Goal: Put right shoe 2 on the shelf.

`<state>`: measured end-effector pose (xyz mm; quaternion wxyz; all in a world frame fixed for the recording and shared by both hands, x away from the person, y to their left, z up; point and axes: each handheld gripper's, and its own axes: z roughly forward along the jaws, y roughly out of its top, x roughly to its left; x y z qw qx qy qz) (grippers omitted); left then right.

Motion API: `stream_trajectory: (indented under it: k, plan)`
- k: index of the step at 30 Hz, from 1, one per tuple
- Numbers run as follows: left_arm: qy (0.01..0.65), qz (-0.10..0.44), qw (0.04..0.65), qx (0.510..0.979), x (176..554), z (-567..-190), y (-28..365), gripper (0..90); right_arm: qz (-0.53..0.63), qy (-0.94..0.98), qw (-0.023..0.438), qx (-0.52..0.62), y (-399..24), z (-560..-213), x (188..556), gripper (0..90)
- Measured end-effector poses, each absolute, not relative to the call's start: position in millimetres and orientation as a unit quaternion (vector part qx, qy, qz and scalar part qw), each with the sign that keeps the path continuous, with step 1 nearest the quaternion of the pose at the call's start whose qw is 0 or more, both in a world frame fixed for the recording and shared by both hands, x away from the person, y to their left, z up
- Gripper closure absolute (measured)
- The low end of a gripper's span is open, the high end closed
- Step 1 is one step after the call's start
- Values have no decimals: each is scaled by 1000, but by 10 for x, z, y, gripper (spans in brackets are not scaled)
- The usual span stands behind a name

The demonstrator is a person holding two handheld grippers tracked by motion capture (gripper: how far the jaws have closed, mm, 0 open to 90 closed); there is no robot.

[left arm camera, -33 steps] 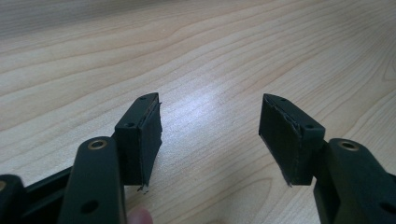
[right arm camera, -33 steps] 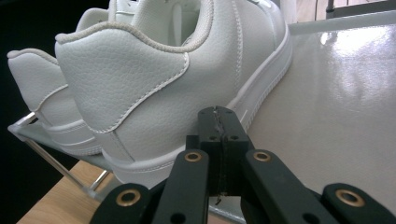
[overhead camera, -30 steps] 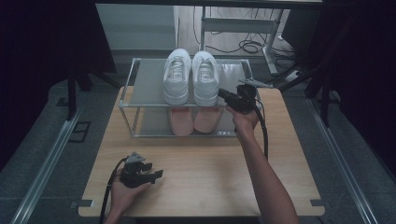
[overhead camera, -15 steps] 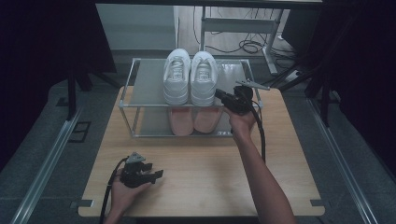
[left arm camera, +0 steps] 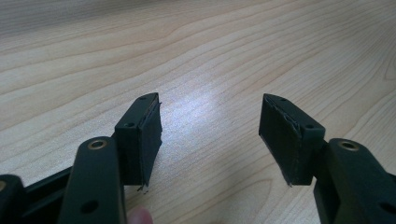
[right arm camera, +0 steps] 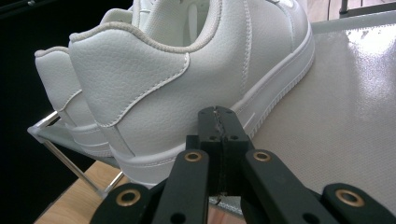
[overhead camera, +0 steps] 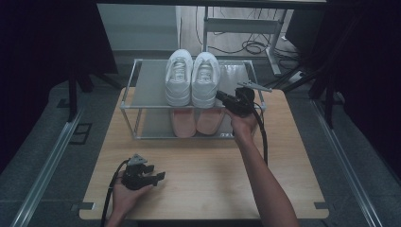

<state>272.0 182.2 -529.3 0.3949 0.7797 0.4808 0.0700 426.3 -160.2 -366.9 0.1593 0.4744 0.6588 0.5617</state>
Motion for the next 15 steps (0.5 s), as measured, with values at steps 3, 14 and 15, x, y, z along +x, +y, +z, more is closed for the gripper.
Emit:
stream_trajectory:
  k: [3,14,15]
  plan:
    - [481,70,395,780,2719,-5292,1821,397,561,660,160,473,-1604,-3668,4263,900]
    - [483,71,398,777,2724,-5281,1848,397,570,657,167,465,-1659,-3636,4218,880]
    - [483,71,398,776,2727,-5282,1847,397,571,657,166,465,-1672,-3633,4210,876]
